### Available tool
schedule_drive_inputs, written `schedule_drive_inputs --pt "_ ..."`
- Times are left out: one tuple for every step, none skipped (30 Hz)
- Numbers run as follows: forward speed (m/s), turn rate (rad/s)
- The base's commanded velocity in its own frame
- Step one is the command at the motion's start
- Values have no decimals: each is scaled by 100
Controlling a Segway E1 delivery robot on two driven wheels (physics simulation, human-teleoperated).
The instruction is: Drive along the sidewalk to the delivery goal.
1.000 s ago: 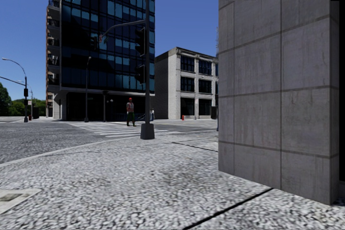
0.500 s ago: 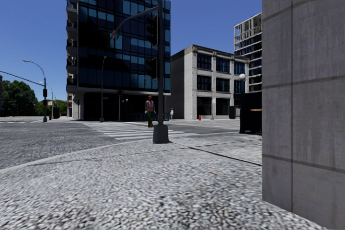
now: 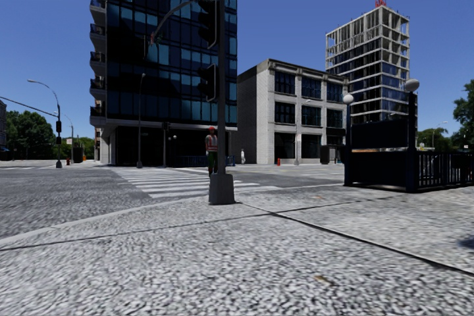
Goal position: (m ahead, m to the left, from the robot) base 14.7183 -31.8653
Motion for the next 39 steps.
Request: schedule_drive_inputs --pt "168 0" --pt "168 0" --pt "168 0" --pt "168 0" --pt "168 0" --pt "168 0" --pt "168 -47" --pt "168 -47" --pt "168 -95" --pt "168 -120" --pt "168 -120" --pt "168 -120" --pt "168 -120" --pt "168 -120" --pt "168 -120" --pt "168 -120" --pt "167 -120" --pt "167 -120" --pt "167 -120" --pt "167 -120" --pt "167 -120" --pt "167 -120" --pt "167 -120" --pt "167 -120" --pt "167 -120" --pt "167 -120" --pt "167 -120" --pt "167 -120" --pt "167 -120" --pt "167 -116" --pt "167 -97" --pt "167 -80" --pt "167 -25" --pt "167 -7" --pt "167 -2" --pt "167 0" --pt "167 0" --pt "167 0" --pt "167 0"
